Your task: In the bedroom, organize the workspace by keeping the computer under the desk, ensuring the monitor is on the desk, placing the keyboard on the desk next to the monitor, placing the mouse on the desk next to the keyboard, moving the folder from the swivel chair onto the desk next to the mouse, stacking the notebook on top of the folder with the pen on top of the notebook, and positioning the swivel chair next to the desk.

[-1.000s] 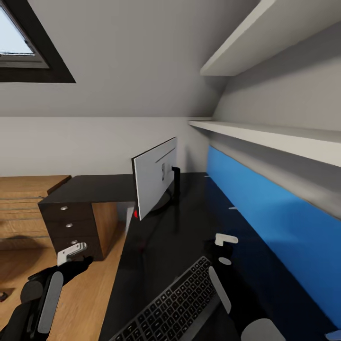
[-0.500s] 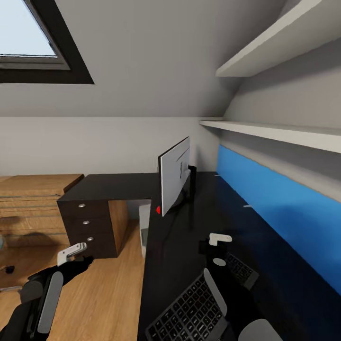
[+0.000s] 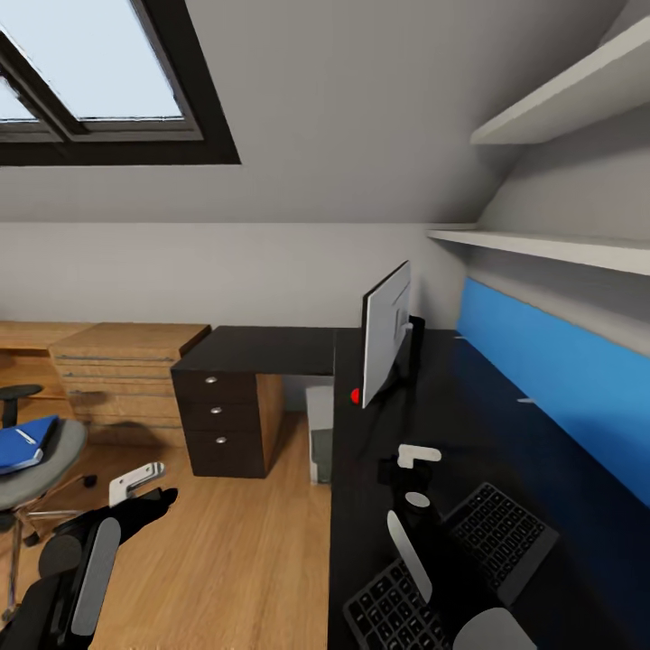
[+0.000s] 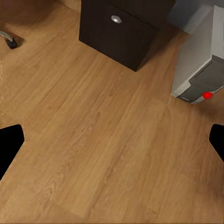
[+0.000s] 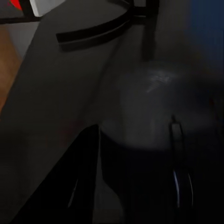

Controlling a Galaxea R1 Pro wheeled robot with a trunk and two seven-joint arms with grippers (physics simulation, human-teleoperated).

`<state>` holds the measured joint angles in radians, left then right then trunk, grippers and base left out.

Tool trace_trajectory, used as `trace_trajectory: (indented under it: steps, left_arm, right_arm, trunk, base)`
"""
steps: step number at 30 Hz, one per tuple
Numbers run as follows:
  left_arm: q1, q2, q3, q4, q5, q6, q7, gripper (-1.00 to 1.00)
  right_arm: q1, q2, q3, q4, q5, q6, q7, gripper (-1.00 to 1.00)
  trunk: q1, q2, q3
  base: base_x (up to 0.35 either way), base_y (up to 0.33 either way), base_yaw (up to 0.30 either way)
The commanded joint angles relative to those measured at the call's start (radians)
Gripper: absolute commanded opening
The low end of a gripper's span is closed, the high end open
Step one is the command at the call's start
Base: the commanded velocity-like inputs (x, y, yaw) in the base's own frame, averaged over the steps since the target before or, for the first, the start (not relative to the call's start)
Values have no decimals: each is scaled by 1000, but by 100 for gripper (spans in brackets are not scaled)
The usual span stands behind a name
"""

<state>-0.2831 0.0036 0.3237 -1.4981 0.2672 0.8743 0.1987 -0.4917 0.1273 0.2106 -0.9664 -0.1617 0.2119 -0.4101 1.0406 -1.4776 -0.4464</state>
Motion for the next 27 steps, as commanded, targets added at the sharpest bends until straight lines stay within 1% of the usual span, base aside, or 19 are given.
trace_trajectory:
  steps: [1, 6, 27]
  left_arm:
    - [-1, 0, 0, -1, 11, 4, 8, 100]
    - [-1, 1, 0, -1, 10, 4, 8, 100]
    - [-1, 1, 0, -1, 12, 6, 7, 100]
  right_arm:
    - [-1, 0, 3, -2, -7, 4, -6, -100]
    - [-1, 0, 3, -2, -7, 4, -6, -100]
    - [-1, 0, 1, -2, -7, 1, -6, -100]
  trunk:
    - [0, -1, -1]
    - [0, -1, -1]
    - [0, -1, -1]
  base:
    - [-78, 233, 149]
    - [-96, 285, 52]
    - [-94, 320, 1]
